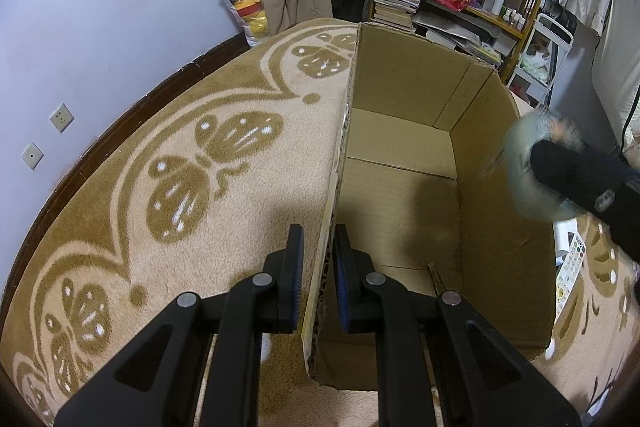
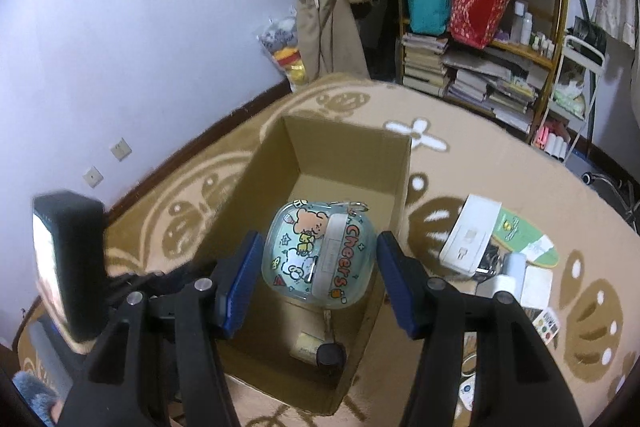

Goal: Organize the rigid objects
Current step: 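Lower the keychain case into the box and open the right tool, then move the right tool to the white power adapter and grasp it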

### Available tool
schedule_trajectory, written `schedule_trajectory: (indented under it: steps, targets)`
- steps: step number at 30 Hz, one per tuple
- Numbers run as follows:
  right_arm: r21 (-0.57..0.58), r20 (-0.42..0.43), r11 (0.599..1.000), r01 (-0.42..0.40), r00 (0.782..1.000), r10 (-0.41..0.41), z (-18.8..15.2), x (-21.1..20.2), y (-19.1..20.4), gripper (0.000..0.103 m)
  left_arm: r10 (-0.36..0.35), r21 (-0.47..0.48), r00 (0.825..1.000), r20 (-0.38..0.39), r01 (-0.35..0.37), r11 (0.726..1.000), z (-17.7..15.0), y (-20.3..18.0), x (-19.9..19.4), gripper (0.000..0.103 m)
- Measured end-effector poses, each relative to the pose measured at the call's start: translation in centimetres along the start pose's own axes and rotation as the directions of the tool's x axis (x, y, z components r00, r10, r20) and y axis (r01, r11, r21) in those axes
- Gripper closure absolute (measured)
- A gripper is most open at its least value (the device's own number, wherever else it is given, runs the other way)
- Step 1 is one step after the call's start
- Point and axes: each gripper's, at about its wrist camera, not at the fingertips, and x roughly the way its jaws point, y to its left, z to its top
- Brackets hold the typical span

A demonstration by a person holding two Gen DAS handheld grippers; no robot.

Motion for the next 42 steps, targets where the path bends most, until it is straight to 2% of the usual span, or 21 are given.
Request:
schedule_trajectory:
  steps: [6, 7, 8, 21, 22, 24, 28, 30, 32, 36, 42]
  targets:
    - [0.009, -0.062, 1.0, 0.019, 0.998, -0.018, -1.4, 2.2, -0.4, 0.042, -0.002, 0.0, 1.0, 0.0, 0.002, 1.0, 0.0, 0.0, 0.0, 0.089]
    - [0.013, -0.07, 1.0, 0.02, 0.997, -0.019, -1.6, 2.5, -0.4, 0.047, 0.001, 0.001, 1.0, 0.0, -0.001, 1.0, 0.0, 0.0, 0.0, 0.089]
    - [0.017, -0.073, 1.0, 0.023, 0.997, -0.022, -1.8, 2.7, -0.6, 0.058, 0.001, 0.001, 1.0, 0.0, -0.001, 1.0, 0.0, 0.0, 0.0, 0.089]
    - [0.034, -0.065, 0.999, 0.016, 0.998, -0.014, -1.8, 2.4, -0.9, 0.057, -0.002, 0.0, 1.0, 0.003, 0.002, 1.0, 0.0, -0.1, 0.1, 0.09]
    - [0.032, -0.061, 0.999, 0.019, 0.998, -0.017, -1.8, 2.3, -0.9, 0.057, 0.0, 0.001, 1.0, 0.005, 0.0, 1.0, 0.0, -0.1, 0.0, 0.09]
    - [0.038, -0.053, 0.999, 0.02, 0.998, -0.018, -1.7, 1.8, -1.2, 0.044, -0.001, -0.001, 1.0, 0.004, 0.001, 1.0, 0.0, -0.1, 0.0, 0.09]
    - [0.072, -0.014, 0.997, 0.027, 1.0, -0.026, -1.4, 0.4, -2.4, 0.027, -0.004, -0.004, 1.0, 0.003, 0.005, 1.0, 0.0, 0.1, 0.0, 0.089]
    - [0.086, -0.004, 0.995, 0.049, 0.999, -0.049, -1.3, -0.1, -3.2, 0.015, -0.004, -0.003, 1.0, 0.004, 0.004, 1.0, 0.0, 0.1, 0.0, 0.09]
    - [0.103, 0.002, 0.992, 0.07, 0.998, -0.07, -1.2, -0.4, -4.1, 0.008, -0.005, -0.005, 1.0, 0.002, 0.005, 1.0, -0.1, 0.1, 0.0, 0.09]
    - [0.134, -0.005, 0.985, 0.111, 0.994, -0.112, -1.3, -0.8, -6.0, 0.004, -0.004, -0.003, 1.0, 0.003, 0.004, 1.0, -0.1, 0.0, 0.0, 0.09]
    - [0.166, -0.043, 0.971, 0.175, 0.984, -0.17, -2.1, -0.5, -9.1, 0.003, -0.006, -0.006, 1.0, 0.002, 0.006, 1.0, -0.1, 0.1, 0.0, 0.089]
